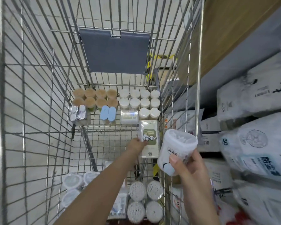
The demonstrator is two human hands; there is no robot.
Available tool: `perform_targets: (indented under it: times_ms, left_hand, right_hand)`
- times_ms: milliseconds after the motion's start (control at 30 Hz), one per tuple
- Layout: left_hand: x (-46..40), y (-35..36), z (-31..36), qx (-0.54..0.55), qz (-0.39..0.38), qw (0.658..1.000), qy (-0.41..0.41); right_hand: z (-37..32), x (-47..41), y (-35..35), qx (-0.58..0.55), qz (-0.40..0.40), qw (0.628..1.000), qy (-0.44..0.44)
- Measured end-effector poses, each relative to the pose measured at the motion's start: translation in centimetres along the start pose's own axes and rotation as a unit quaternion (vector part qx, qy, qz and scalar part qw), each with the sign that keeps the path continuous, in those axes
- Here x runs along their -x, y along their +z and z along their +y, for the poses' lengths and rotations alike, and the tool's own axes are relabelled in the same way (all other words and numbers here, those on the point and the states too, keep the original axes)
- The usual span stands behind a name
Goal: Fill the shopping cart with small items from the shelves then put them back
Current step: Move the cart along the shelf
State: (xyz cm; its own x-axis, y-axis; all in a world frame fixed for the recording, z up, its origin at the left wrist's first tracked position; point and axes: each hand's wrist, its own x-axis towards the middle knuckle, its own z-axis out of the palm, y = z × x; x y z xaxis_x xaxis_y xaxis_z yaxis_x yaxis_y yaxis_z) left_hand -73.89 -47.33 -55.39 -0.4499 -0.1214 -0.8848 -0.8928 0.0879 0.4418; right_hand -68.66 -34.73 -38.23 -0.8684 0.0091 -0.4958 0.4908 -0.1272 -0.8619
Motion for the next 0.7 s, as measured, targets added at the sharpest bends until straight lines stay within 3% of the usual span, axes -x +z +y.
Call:
perform_targets:
  times_ms: [133, 367, 433, 533, 700]
  left_hand:
    - [1.8, -2.2, -1.3, -0.027, -0.021, 0.999, 0.036]
    - [9.2, -10.4, -5.4, -0.157, 0.056, 0.972, 0.165]
    - [12.2, -12.8, -7.0, -0.258, 0.126, 0.931, 0.224]
    - [16.0, -15.7, -9.5, -0.4, 0.209, 0.835, 0.315]
    - [19.5, -19.0, -13.0, -0.481, 0.33, 0.698, 0.415]
  right_hand:
    - [1.2, 0.1, 0.4, 0.027, 0.009, 1.0, 0.007]
    - [3.7, 0.5, 1.8, 0.131, -0.015, 0.989, 0.065]
    - [5.3, 0.6, 2.8, 0.166, -0.031, 0.983, 0.076]
    - [8.4, 0.7, 5.1, 0.198, -0.076, 0.973, 0.094]
    - [12.4, 0.3, 9.9, 0.242, -0.145, 0.956, 0.085]
